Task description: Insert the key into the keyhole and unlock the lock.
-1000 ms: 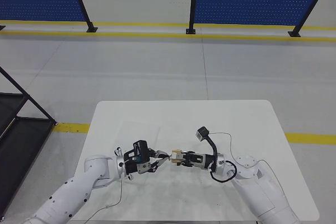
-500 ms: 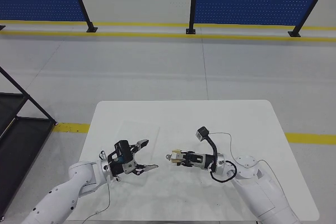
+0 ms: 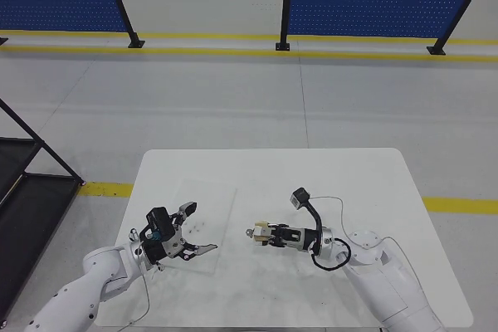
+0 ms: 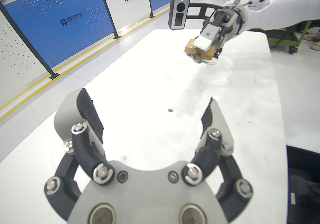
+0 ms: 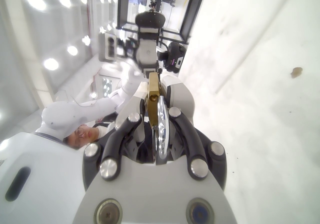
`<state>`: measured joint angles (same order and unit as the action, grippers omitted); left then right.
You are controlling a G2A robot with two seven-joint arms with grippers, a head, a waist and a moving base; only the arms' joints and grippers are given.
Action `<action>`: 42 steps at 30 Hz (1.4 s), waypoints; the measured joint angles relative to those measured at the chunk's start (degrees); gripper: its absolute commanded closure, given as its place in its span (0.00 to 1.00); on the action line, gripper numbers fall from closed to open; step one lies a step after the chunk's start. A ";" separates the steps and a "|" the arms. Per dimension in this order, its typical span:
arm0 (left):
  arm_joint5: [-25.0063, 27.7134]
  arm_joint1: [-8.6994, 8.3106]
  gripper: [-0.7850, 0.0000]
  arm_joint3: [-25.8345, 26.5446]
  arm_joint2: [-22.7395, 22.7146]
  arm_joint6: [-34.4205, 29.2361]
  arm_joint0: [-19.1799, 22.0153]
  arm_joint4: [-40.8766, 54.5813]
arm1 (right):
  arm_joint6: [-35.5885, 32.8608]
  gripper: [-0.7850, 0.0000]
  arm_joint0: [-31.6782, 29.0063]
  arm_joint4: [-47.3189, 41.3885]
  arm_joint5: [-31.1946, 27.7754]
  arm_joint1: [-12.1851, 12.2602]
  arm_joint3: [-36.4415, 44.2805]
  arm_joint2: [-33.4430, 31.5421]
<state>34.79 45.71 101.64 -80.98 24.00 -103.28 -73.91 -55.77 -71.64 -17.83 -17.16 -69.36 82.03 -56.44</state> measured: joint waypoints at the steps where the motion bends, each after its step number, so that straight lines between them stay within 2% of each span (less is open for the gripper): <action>1: 0.00 0.00 0.00 0.00 0.00 0.00 0.00 0.00 | 1.55 1.00 0.19 1.71 1.28 0.12 0.20 -0.27; 2: 0.00 0.00 0.00 0.00 0.00 0.00 0.00 0.00 | 3.71 1.00 0.39 4.28 3.46 0.28 0.64 -0.64; 4: 0.00 0.00 0.00 0.00 0.00 0.00 0.00 0.00 | 8.82 1.00 0.60 10.92 10.82 0.59 2.74 -1.23; 8: 0.00 0.00 0.00 0.00 0.00 0.00 0.00 0.00 | 14.80 1.00 1.51 22.14 26.40 0.99 7.03 -1.01; 10: 0.00 0.00 0.00 0.00 0.00 0.00 0.00 0.00 | 15.18 1.00 2.28 26.11 32.96 0.97 8.55 0.06; 13: 0.00 0.00 0.00 0.00 0.00 0.00 0.00 0.00 | 14.44 1.00 3.71 29.85 39.30 0.82 8.65 1.65; 16: 0.00 0.00 0.00 0.00 0.00 0.00 0.00 0.00 | 13.37 1.00 5.20 31.23 43.32 0.47 7.27 3.24; 25: 0.00 0.00 0.00 0.00 0.00 0.00 0.00 0.00 | 13.28 1.00 8.21 31.10 45.85 -0.69 1.20 6.16; 38: 0.00 0.00 0.00 0.00 0.00 0.00 0.00 0.00 | 12.85 1.00 9.22 32.50 47.50 -1.23 0.05 7.57; 39: 0.00 0.00 0.00 0.00 0.00 0.00 0.00 0.00 | 12.81 0.74 9.28 32.49 47.54 -1.25 0.05 7.56; 40: 0.00 0.00 0.00 0.00 0.00 0.00 0.00 0.00 | 12.78 0.60 9.39 32.49 47.61 -1.30 0.04 7.58; 41: 0.00 0.00 0.00 0.00 0.00 0.00 0.00 0.00 | 12.77 0.55 9.49 32.49 47.71 -1.35 0.02 7.64; 42: 0.00 0.00 0.00 0.00 0.00 0.00 0.00 0.00 | 12.77 0.36 9.61 32.50 47.84 -1.40 -0.02 7.73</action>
<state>34.78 45.70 101.64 -80.98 24.00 -103.28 -73.91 -43.00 -62.03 14.67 30.67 -70.77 82.02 -48.70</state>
